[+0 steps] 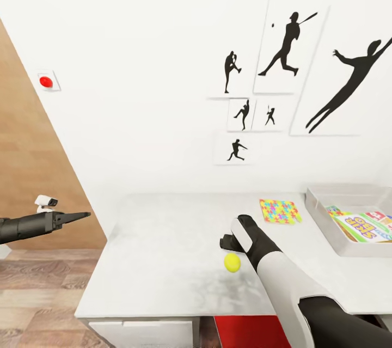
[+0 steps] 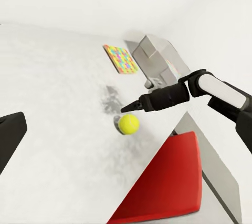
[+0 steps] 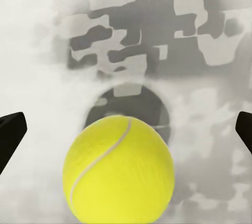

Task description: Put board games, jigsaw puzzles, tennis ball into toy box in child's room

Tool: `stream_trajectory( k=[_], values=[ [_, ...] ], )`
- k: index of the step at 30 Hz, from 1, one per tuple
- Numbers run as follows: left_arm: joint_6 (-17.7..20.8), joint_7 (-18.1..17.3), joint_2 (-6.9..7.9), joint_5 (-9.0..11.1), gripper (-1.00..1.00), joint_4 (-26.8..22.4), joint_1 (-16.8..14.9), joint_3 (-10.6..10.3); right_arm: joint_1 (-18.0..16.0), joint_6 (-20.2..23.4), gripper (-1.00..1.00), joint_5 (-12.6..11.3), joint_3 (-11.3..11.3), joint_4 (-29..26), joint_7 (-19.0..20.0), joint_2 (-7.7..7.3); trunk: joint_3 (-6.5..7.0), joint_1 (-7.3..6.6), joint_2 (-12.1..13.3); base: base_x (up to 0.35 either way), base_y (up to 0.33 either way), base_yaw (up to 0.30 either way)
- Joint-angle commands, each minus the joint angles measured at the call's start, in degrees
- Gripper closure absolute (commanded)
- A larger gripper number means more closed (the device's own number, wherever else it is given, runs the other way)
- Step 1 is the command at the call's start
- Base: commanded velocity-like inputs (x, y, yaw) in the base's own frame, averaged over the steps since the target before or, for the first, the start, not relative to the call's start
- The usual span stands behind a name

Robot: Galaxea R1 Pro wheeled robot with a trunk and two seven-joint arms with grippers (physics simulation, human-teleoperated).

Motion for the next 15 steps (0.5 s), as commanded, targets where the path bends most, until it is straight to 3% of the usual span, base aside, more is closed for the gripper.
stream_trajectory(
  k=[1,6,15],
  values=[
    [0.61,-0.21,0.02,0.01,-1.0,-0.01,-0.04,-0.02,-0.05,0.1,-1.0,-0.58,0.16,-0.06,-0.56,0.0,-0.22,0.04,-0.13,0.061,0.005,0.0],
    [0.61,-0.21,-0.03,0.01,-1.0,-0.01,-0.04,-0.09,0.03,-0.04,-1.0,-0.41,0.16,-0.06,-0.5,0.0,-0.69,0.04,-0.13,0.119,0.029,0.0],
    [0.61,-0.21,-0.05,0.01,-1.0,-0.01,-0.04,-0.11,0.07,-0.12,-1.0,-0.4,0.23,-0.03,-0.47,0.0,-1.54,0.04,-0.13,0.021,0.004,0.0]
  ],
)
